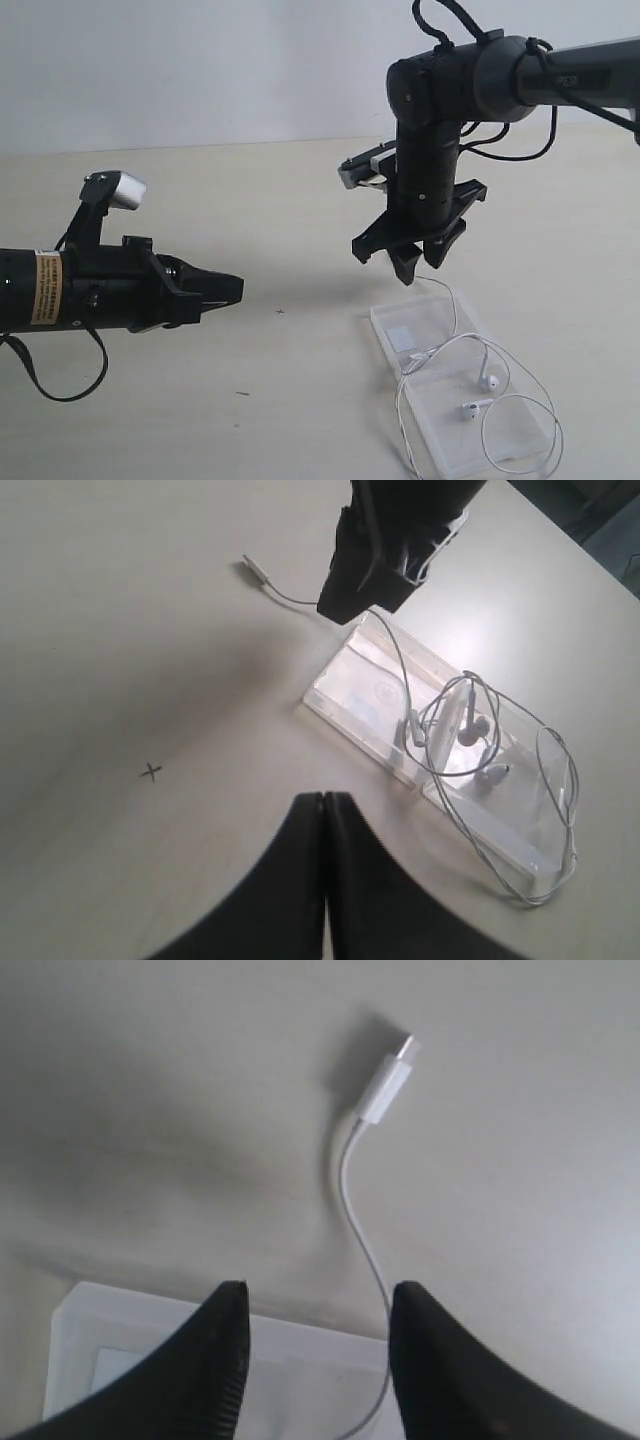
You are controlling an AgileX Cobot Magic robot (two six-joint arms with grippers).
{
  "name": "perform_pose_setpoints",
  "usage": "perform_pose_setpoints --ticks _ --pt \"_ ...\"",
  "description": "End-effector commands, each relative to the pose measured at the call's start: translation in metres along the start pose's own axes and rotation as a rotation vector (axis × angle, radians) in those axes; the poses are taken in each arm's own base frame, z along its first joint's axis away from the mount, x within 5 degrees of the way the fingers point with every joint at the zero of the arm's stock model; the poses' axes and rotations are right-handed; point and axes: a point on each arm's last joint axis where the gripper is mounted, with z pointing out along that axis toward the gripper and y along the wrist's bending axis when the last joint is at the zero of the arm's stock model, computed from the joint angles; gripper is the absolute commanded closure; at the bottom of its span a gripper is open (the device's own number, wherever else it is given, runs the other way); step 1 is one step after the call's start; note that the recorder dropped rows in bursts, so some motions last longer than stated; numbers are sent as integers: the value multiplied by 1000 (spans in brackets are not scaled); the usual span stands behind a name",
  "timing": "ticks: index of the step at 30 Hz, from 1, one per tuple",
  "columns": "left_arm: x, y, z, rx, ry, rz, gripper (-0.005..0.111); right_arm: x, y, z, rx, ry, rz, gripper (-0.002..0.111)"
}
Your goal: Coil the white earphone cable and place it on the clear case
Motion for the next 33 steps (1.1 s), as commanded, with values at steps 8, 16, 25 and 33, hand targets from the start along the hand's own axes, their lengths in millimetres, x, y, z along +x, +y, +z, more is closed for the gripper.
perform_pose_setpoints --ticks 8,16,25,33 --pt "-2 -3 -2 19 -20 -7 107 -6 -8 7 16 -31 -17 65" --pt "-2 -3 -2 19 -22 -9 107 -4 -23 15 -42 -17 56 69" --pt "-3 -3 -2 16 -36 -19 107 -5 -21 15 -92 -22 50 69" --pt "-4 -3 -2 20 -41 -22 107 -5 -21 15 -92 -22 50 90"
